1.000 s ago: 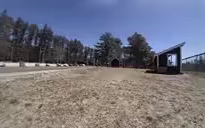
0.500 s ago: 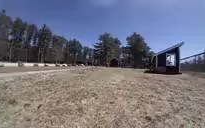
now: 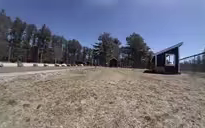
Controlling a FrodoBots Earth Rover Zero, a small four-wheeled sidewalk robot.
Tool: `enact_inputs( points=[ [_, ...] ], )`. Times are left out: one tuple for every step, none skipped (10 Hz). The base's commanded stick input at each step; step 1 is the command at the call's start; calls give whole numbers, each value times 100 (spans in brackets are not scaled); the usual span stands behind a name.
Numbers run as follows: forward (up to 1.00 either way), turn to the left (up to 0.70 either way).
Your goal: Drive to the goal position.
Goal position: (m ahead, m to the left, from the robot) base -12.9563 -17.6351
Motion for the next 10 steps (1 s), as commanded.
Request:
enact_inputs(
  points=[
    [0,-70],
    [28,-56],
    [70,-35],
    [70,-35],
    [70,-35],
    [70,-35],
    [70,-35],
    [70,-35],
    [70,-35],
    [70,-35]
  ],
)
